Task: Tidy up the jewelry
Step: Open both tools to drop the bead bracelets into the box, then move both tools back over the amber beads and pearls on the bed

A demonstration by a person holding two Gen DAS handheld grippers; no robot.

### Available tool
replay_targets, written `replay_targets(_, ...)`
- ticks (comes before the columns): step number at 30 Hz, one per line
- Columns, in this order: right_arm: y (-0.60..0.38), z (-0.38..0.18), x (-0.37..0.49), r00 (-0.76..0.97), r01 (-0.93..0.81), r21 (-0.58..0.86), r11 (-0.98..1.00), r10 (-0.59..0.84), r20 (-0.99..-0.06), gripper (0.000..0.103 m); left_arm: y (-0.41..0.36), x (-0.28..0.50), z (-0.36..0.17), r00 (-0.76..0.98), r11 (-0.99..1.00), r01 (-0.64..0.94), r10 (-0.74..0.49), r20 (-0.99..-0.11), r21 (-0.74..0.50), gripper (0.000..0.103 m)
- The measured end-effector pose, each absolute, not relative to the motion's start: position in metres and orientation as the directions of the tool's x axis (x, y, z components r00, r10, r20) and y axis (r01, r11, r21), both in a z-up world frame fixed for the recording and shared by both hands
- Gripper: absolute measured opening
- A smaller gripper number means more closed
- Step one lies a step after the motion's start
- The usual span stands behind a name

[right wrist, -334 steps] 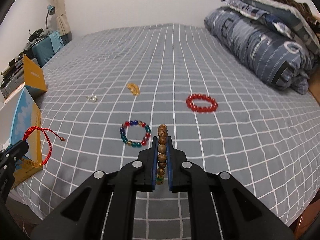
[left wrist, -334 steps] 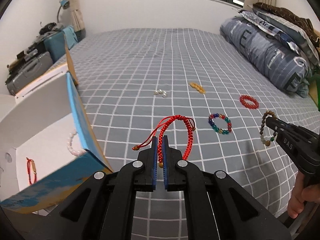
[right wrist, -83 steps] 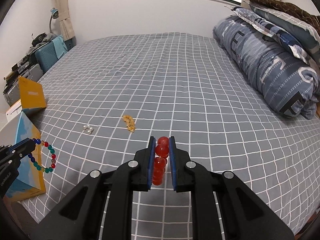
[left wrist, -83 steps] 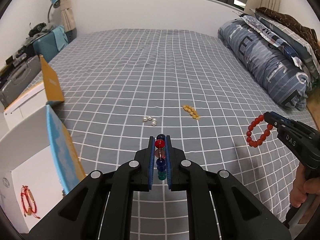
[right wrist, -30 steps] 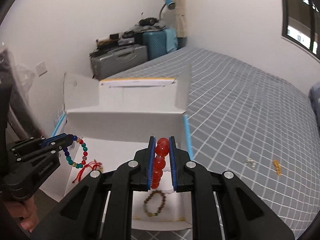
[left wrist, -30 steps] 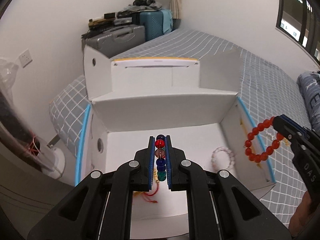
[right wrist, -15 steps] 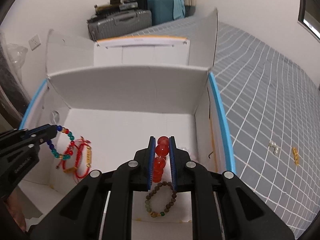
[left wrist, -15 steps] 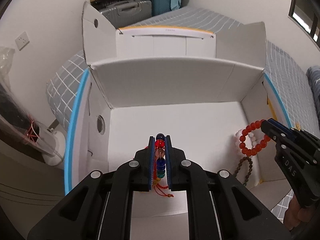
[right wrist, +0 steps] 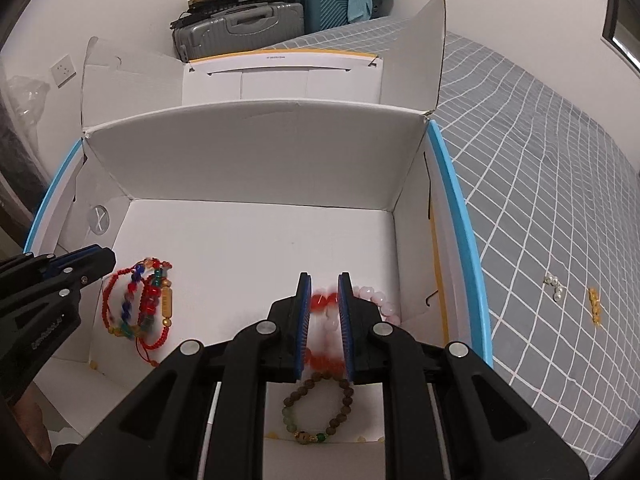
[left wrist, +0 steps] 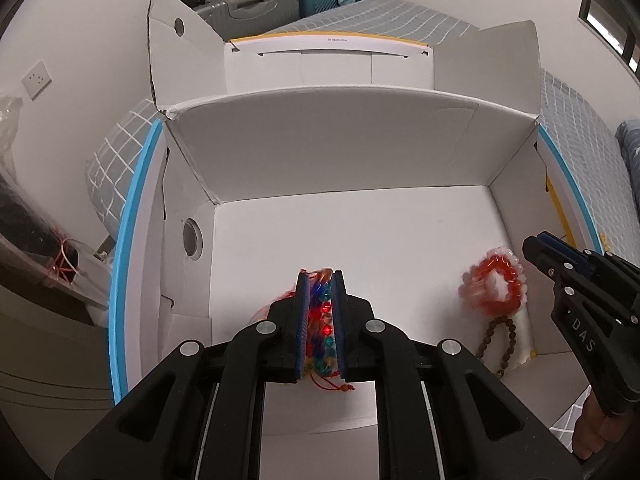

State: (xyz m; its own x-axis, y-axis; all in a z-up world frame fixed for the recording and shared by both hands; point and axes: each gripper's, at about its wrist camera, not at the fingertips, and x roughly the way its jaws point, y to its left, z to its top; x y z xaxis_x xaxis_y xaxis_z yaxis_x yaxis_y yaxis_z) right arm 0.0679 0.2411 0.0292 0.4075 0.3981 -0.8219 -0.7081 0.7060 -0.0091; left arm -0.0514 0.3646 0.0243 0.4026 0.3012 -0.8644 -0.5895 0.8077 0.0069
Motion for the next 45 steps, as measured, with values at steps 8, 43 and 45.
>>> replay_targets(8, 0.231, 0.046, 0.068, 0.439, -0.681, 0.020, 0.732, 0.430, -0.789, 0.067, 0.364, -0.059, 0.040, 0.442, 0.785, -0.619, 0.351, -0.825, 0.003, 0.072)
replay_targets(43, 0.054, 0.097, 0.146, 0.658, -0.413, -0.004, 0.911, 0.296, -0.692, 0.095, 0.228, 0.061, 0.093, 0.604, 0.913, -0.408, 0.245, -0.758, -0.029, 0.097)
replay_targets(45, 0.036, 0.095, 0.157, 0.664, -0.392, -0.012, 0.920, 0.273, -0.696, 0.095, 0.212, 0.078, 0.092, 0.604, 0.921, -0.388, 0.233, -0.762, -0.026, 0.097)
